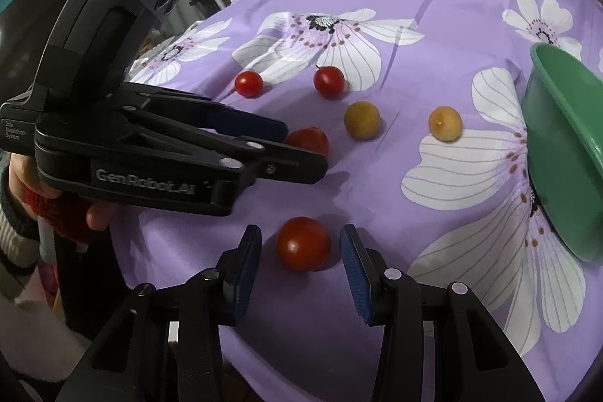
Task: Organize fruits
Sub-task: 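Grasp a red cherry tomato with the left gripper while the right gripper grasps another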
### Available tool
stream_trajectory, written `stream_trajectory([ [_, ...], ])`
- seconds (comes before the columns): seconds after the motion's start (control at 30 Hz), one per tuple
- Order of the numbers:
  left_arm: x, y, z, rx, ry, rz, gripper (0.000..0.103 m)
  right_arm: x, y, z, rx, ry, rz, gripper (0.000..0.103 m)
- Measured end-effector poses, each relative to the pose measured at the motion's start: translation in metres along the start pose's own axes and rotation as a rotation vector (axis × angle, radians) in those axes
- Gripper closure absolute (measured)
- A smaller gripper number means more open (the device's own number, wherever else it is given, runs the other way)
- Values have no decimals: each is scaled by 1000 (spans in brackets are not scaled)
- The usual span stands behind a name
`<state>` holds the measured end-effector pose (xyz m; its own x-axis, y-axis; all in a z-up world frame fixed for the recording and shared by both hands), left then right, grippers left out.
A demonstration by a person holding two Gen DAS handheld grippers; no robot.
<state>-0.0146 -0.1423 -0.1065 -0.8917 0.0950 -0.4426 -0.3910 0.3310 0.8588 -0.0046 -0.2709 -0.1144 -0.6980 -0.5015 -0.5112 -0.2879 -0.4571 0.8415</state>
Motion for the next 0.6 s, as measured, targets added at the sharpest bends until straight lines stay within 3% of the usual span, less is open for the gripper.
stream_trajectory([
  [0.13, -4, -4, -1, -26, -19, -11, 65, -1, -1, 0, 1, 0, -5, 58],
  [0.2, -4, -5, -3, -41, -38, -15, 76, -1, -1, 1, 6, 6, -7, 63],
  [0.3, -2, -6, -5, -36, -58, -20, 76, -1, -2, -1, 5, 2, -11, 73],
  [0.6, 0, 5, -2, -18, -26, -32, 76, -6, 9, -8, -2, -21, -60, 73],
])
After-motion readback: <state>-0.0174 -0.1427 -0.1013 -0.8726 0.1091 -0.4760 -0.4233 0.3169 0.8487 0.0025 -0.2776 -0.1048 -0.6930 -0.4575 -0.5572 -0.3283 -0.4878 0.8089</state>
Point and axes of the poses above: each gripper's, at about its wrist camera, not at the fingertips, and y roughly against the way its jaws point, z to its left, x to its underside, the point moved 1 cm from there along -y, roughly the way its jaws point, and after that the axes turned 4 degrees about z, right-handed, at the moved point
